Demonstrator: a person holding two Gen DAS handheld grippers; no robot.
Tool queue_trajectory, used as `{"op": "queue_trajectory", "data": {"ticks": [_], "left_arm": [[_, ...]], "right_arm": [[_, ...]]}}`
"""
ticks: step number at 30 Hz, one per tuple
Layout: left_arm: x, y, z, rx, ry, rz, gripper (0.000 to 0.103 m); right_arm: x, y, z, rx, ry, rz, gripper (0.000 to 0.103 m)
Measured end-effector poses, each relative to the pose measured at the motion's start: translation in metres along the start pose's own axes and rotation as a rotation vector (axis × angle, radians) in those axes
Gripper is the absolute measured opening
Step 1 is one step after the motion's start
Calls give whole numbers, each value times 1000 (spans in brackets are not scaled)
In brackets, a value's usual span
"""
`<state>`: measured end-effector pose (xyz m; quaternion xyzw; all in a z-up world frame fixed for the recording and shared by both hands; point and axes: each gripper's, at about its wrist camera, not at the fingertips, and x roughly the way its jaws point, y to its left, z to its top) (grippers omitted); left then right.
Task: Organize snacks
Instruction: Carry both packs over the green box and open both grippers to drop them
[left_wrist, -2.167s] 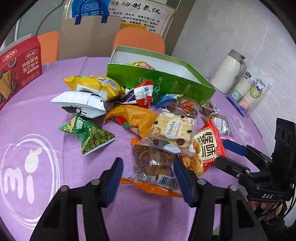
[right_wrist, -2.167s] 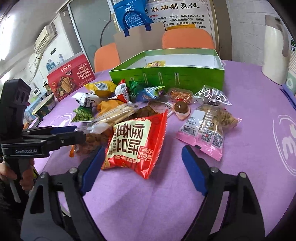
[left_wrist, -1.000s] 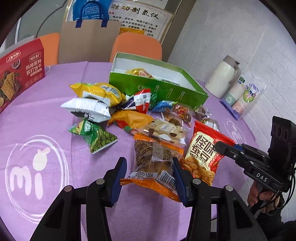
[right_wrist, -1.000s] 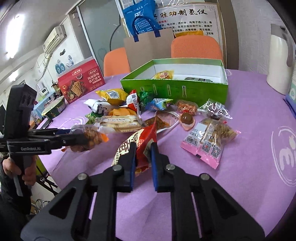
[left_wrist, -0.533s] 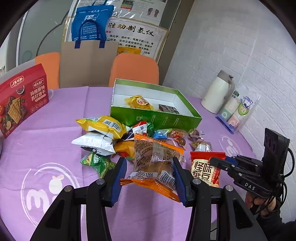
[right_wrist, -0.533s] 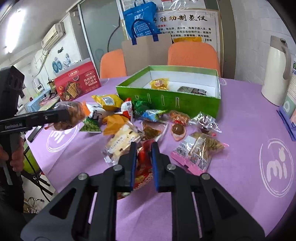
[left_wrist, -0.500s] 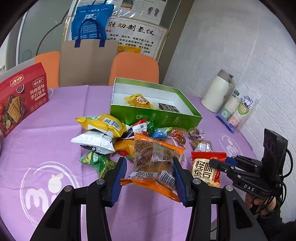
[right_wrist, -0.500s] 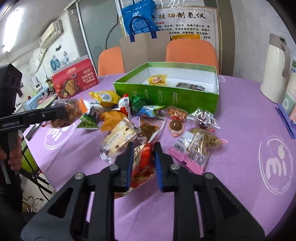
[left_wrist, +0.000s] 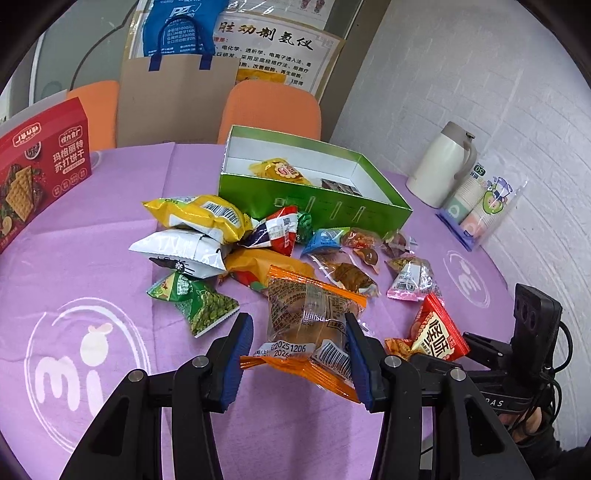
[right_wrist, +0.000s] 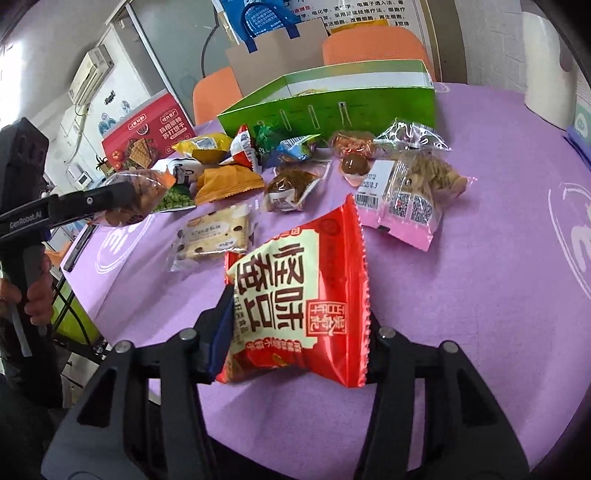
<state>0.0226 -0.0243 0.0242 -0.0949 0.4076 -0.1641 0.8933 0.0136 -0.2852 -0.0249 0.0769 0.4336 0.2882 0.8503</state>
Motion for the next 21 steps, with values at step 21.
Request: {"op": "queue_trajectory", "data": {"ticks": [21], "left_arm": [[22, -15, 125, 47, -117, -10, 49]], "right_arm": [[-24, -10, 146, -114, -249, -111, 51]]}}
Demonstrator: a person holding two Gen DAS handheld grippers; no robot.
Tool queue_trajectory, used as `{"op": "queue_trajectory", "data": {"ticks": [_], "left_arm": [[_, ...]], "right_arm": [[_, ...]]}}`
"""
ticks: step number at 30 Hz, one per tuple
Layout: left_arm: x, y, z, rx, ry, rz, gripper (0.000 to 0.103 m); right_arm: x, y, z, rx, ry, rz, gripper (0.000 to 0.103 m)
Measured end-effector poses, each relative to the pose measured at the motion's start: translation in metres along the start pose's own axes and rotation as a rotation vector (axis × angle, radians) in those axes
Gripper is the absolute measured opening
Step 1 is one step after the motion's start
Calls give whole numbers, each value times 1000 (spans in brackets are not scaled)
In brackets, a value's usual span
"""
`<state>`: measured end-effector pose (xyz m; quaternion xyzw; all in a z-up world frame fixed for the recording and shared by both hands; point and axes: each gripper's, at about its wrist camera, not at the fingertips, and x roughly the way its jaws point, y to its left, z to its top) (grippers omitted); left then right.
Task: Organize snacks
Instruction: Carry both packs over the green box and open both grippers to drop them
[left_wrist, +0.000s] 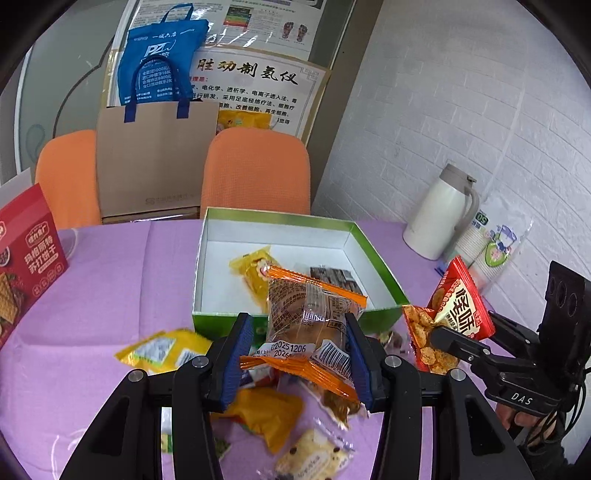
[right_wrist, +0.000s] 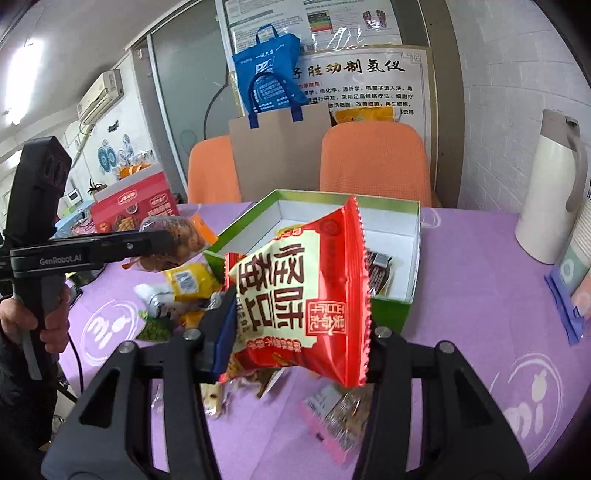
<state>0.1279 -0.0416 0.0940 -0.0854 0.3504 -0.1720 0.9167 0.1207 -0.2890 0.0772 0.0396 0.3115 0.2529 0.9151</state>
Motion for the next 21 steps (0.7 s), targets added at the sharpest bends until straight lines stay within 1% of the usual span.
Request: {"op": "queue_trajectory", "data": {"ticks": [2, 5, 10, 14, 15, 16, 17, 18, 19, 20, 21], "left_arm": [[13, 4, 16, -22, 2, 4, 49], [37, 12, 31, -53, 13, 29, 49], [77, 27, 39, -92, 61, 81, 49], [99, 33, 38, -100, 98, 97, 50], [103, 34, 37, -98, 106, 98, 52], [106, 35, 36, -97, 109, 105, 55], [109, 36, 35, -98, 115, 110, 65], [108, 36, 33, -100, 122, 119, 80], [107, 36, 31, -101, 119, 132, 86], [104, 35, 28, -98, 104, 138, 88], [101, 35, 26, -93, 91, 137, 88]], "right_arm": [[14, -12, 11, 26, 2, -20, 51], [42, -31, 21, 83, 25, -32, 51], [87, -49, 26, 126, 84, -78, 51], [118, -59, 22, 141, 139, -73, 52], [126, -58, 21, 121, 171, -79, 55], [133, -55, 19, 95, 212, -101, 56], [136, -53, 19, 71, 230, -123, 57], [135, -52, 18, 48, 229, -142, 65], [130, -49, 17, 28, 211, -139, 75], [122, -47, 16, 9, 184, -125, 81], [116, -47, 14, 1, 165, -121, 89]]}}
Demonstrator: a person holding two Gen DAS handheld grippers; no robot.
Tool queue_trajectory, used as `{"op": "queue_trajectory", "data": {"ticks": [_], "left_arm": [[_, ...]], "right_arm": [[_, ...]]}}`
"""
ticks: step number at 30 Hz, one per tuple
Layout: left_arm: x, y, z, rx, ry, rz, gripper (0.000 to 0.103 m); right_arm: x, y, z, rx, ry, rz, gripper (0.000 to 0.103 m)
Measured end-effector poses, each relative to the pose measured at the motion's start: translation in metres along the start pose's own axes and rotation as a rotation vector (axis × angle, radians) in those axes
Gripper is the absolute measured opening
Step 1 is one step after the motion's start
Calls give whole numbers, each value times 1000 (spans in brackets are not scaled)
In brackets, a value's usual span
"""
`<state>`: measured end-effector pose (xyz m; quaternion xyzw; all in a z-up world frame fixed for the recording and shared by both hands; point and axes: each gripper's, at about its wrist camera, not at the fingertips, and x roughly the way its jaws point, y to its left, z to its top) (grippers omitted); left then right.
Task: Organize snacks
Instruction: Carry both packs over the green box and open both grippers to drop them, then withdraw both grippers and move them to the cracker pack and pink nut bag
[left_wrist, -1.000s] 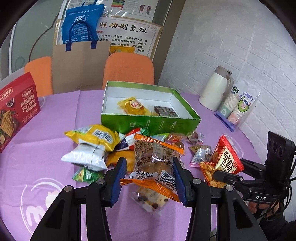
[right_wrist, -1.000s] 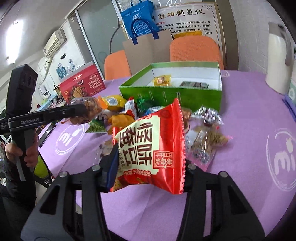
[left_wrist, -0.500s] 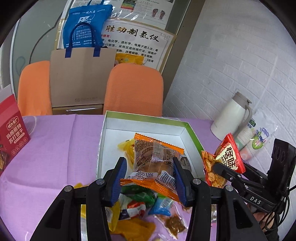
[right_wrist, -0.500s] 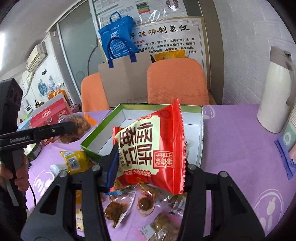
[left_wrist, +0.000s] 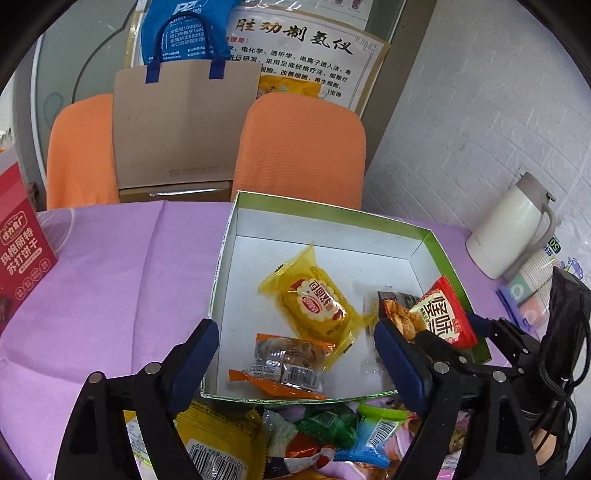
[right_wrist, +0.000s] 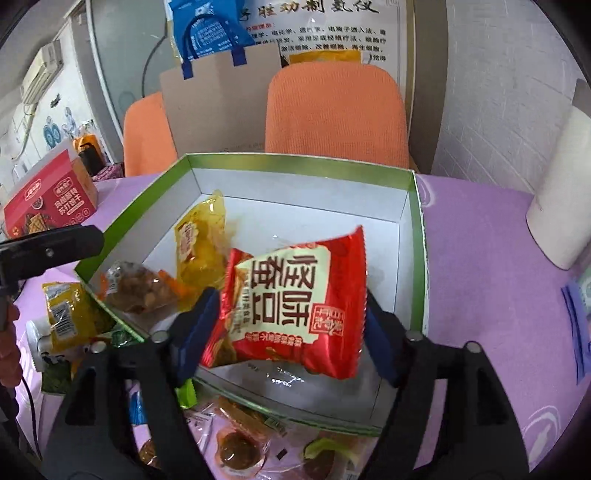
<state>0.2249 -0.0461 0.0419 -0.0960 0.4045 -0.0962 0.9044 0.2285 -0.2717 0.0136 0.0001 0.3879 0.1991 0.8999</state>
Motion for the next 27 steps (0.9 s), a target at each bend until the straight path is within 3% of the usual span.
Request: {"op": "queue_trajectory", "data": {"ticks": [5, 15, 20, 27], "left_arm": [[-11, 1, -2, -7, 5, -27, 89], [-68, -22, -15, 59, -72, -31, 89], [-90, -39, -41, 109, -67, -52, 89], [-111, -47, -91, 120, -60, -111, 89]], "right_arm": [[-29, -8, -3, 12, -32, -13, 92], [-128, 4, -15, 39, -216, 51, 97], [-154, 7, -44, 57, -225, 74, 97], [-163, 2, -94, 148, -197, 35, 97]]}}
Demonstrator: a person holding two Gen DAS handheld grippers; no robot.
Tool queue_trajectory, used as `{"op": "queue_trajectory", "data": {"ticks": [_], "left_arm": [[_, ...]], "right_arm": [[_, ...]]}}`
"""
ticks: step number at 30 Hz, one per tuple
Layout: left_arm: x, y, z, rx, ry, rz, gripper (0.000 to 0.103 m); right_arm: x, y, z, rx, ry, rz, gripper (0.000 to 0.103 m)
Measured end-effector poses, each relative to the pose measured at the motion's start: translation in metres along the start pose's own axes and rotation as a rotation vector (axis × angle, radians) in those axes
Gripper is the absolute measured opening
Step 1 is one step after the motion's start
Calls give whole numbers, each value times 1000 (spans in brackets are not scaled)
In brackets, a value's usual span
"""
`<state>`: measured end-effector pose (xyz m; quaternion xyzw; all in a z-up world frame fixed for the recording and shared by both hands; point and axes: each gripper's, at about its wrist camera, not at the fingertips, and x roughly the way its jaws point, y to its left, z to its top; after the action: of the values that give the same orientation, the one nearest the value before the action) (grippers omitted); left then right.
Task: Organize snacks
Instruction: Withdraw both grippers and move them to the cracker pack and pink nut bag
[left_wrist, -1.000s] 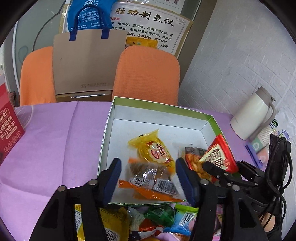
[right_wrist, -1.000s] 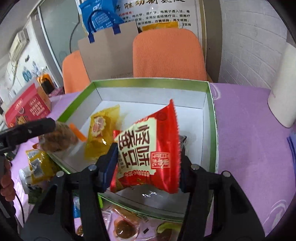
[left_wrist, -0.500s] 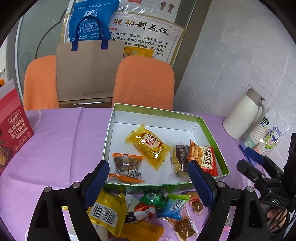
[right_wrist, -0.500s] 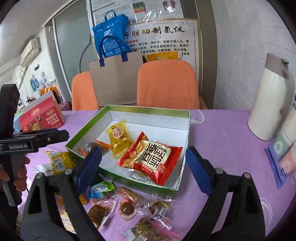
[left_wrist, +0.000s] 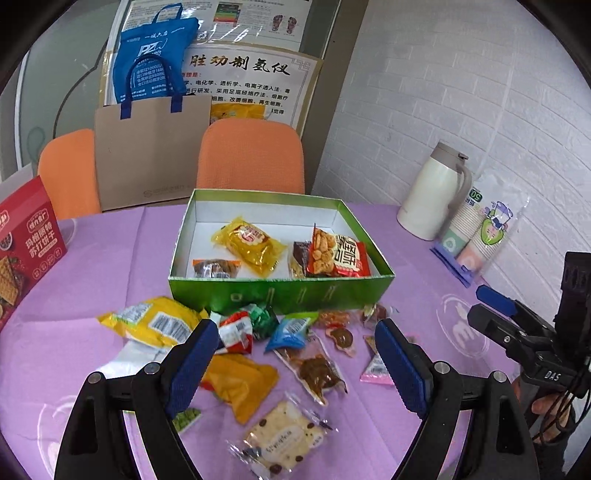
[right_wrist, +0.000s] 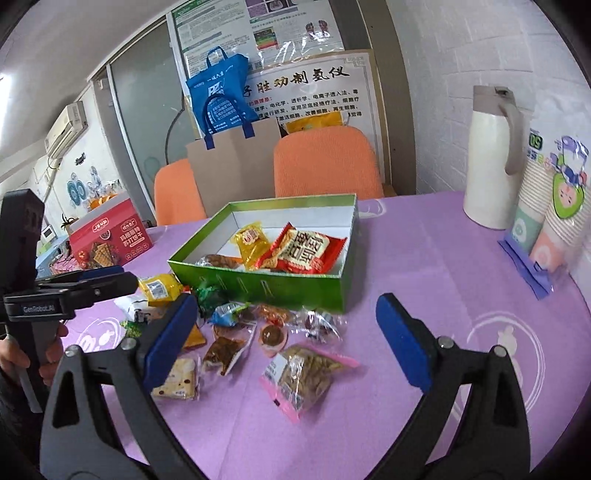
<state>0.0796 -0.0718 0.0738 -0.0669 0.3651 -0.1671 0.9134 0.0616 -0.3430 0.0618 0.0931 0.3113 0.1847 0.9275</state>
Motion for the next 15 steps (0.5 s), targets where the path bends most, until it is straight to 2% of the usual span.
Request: {"op": "queue_trajectory", "data": {"ticks": [5, 7, 9, 15], "left_arm": [[-5, 6, -44, -8, 59, -8, 89], [-2, 10, -60, -10, 95, 5, 89], [0, 14, -74, -13, 127, 17, 89], [3, 29, -96, -46, 172, 17, 89]], "right_arm": [[8, -15, -40, 98, 70, 12, 97], [18, -16, -47, 109, 107, 5, 92], [29, -13, -51, 107, 132, -1, 88], [63, -7, -45, 94, 171, -36, 88]]}}
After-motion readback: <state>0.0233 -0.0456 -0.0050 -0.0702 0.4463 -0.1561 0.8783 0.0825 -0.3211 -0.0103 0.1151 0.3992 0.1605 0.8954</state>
